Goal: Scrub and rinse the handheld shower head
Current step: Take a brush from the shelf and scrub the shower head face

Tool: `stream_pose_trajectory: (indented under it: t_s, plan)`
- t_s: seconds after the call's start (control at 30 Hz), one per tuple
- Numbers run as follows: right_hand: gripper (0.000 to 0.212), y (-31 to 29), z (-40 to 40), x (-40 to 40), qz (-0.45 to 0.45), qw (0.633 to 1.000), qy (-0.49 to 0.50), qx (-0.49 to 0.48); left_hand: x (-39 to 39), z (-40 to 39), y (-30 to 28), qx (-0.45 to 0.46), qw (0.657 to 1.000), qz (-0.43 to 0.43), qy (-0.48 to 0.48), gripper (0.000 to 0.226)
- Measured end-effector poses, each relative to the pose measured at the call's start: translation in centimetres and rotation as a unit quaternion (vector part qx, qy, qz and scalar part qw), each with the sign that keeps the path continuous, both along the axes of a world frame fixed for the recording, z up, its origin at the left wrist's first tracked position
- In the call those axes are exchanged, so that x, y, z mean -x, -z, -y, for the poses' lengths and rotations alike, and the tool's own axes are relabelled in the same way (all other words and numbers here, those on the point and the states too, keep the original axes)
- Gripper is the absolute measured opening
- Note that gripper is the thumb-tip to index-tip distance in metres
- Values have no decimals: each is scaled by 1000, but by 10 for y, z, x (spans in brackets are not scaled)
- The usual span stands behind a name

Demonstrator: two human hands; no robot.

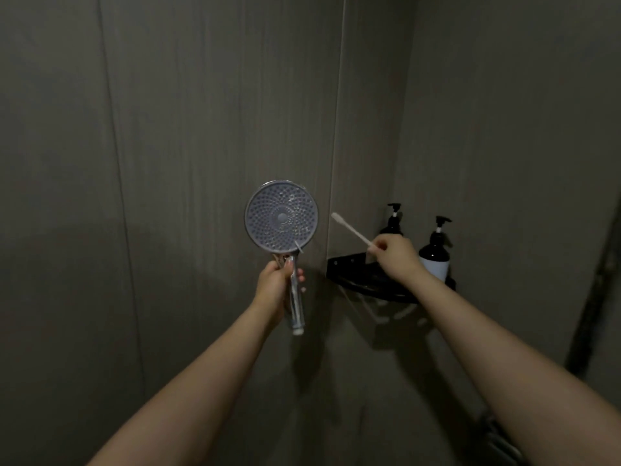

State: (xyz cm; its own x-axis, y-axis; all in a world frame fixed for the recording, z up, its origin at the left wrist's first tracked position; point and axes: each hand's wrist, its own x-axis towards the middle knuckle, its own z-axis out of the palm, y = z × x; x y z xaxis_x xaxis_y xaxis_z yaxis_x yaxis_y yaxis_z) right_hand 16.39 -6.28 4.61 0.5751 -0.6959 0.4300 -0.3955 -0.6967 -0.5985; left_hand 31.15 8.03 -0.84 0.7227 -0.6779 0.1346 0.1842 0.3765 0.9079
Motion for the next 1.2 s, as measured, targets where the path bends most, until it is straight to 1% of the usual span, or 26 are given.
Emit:
stream_pose_trajectory:
  t_s: [0.03, 0.1, 0.17, 0.23, 0.27, 0.3, 0.33, 0.37, 0.4, 0.47, 0.53, 0.57, 0.63, 0.67, 0.77, 0.8, 0.9, 0.93, 1.0, 1.03, 1.13, 1.2]
  plan:
    - [15, -2, -12, 7, 37, 999, -7, -6, 3, -9, -1, -7, 1000, 7, 5, 14]
    - [13, -7, -37, 22, 78, 997, -14, -10, 11, -26, -2, -20, 999, 17, 26, 15]
    - [14, -14, -63, 35, 100, 994, 8, 31, 20, -41, -3, -32, 998, 27, 46, 16]
    - [22, -19, -90, 48, 108, 992, 28, 64, 29, -53, -1, -43, 996, 41, 66, 18]
    - [25, -20, -103, 54, 89, 992, 32, 78, 34, -57, 1, -48, 995, 49, 73, 20]
    - [28, -22, -116, 59, 46, 992, 41, 106, 39, -61, 4, -55, 994, 58, 79, 21]
    - [31, -22, -130, 62, -22, 987, 56, 150, 46, -64, 7, -64, 992, 67, 83, 23]
    - [34, -22, -144, 64, -96, 973, 70, 197, 52, -66, 10, -73, 991, 75, 88, 24]
    - [36, -22, -157, 63, -149, 958, 79, 232, 60, -69, 12, -81, 989, 81, 94, 25]
    - [39, -23, -175, 61, -207, 939, 83, 263, 73, -74, 16, -92, 986, 90, 107, 26]
    - [39, -28, -184, 63, -236, 930, 119, 256, 84, -80, 18, -94, 983, 93, 127, 27]
    - [38, -33, -183, 68, -221, 935, 149, 233, 87, -82, 18, -92, 982, 93, 137, 27]
    - [39, -42, -181, 81, -156, 952, 201, 173, 93, -85, 16, -88, 981, 94, 148, 27]
    - [40, -43, -183, 84, -138, 952, 209, 175, 95, -86, 14, -87, 980, 96, 148, 28]
    - [41, -35, -197, 77, -166, 952, 156, 205, 98, -86, 8, -84, 981, 105, 143, 27]
    - [40, -35, -199, 77, -166, 951, 160, 207, 99, -86, 5, -80, 980, 109, 144, 27]
    - [43, -46, -196, 92, -109, 957, 218, 159, 104, -85, 1, -79, 979, 124, 141, 27]
    - [43, -46, -197, 94, -106, 958, 215, 161, 105, -85, 0, -80, 979, 128, 137, 28]
    - [40, -39, -201, 96, -118, 965, 178, 154, 108, -85, -1, -79, 980, 126, 134, 28]
    - [39, -36, -205, 98, -124, 964, 178, 155, 109, -84, -2, -76, 980, 124, 134, 28]
    - [42, -40, -201, 112, -104, 957, 225, 150, 113, -84, -3, -79, 980, 126, 134, 29]
    - [40, -39, -202, 116, -99, 967, 204, 117, 115, -85, -4, -75, 981, 123, 134, 29]
